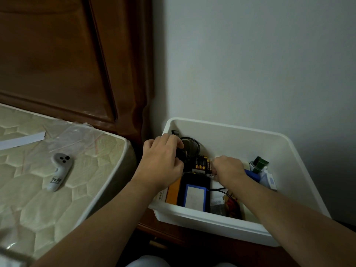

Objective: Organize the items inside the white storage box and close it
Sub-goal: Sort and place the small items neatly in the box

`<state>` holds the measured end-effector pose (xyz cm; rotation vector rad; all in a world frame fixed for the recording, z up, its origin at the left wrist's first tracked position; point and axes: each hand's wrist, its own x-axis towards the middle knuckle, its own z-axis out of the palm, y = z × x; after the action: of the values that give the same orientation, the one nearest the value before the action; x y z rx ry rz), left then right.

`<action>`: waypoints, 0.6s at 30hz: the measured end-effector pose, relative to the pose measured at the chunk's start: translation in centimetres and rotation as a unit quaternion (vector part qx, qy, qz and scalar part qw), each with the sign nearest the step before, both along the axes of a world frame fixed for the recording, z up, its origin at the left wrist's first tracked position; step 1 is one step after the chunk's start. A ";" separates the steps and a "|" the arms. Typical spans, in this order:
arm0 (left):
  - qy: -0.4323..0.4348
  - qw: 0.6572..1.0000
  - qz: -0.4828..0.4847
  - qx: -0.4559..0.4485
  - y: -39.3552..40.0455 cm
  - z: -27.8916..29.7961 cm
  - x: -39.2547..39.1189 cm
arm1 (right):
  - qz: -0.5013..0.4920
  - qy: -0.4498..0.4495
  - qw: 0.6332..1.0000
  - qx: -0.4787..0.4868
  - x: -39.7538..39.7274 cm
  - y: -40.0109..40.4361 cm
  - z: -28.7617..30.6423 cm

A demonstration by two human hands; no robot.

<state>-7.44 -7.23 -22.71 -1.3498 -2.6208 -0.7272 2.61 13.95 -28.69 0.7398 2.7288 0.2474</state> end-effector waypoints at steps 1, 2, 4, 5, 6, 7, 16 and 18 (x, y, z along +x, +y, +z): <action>-0.001 1.000 0.000 0.000 0.0 0.0 0.0 | -0.002 0.002 1.000 0.001 0.0 0.0 0.0; -0.001 1.000 0.000 0.001 0.0 0.0 0.0 | -0.003 0.005 1.000 0.002 0.0 0.1 0.0; 0.000 1.000 0.001 0.002 0.0 -0.1 0.0 | 0.000 0.014 1.000 0.006 0.1 0.1 0.0; 0.002 1.000 0.002 0.002 0.1 -0.1 0.0 | 0.000 0.017 1.000 0.007 0.1 0.1 0.0; 0.003 1.000 0.003 0.003 0.1 -0.1 0.0 | -0.001 0.020 1.000 0.007 0.1 0.1 -0.1; 0.006 1.000 0.004 0.004 0.1 -0.2 0.0 | -0.004 0.023 1.000 0.005 0.1 0.1 -0.1; 0.011 1.000 0.007 0.000 0.2 -0.1 0.0 | -0.022 0.026 0.999 -0.013 0.0 0.0 -0.3; 0.011 1.000 0.008 -0.001 0.1 -0.2 0.0 | -0.029 0.032 0.999 -0.026 0.1 -0.1 -0.4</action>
<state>-7.42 -7.11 -22.89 -1.3267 -2.6121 -0.7039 2.67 13.89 -29.04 0.8244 2.7573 0.1428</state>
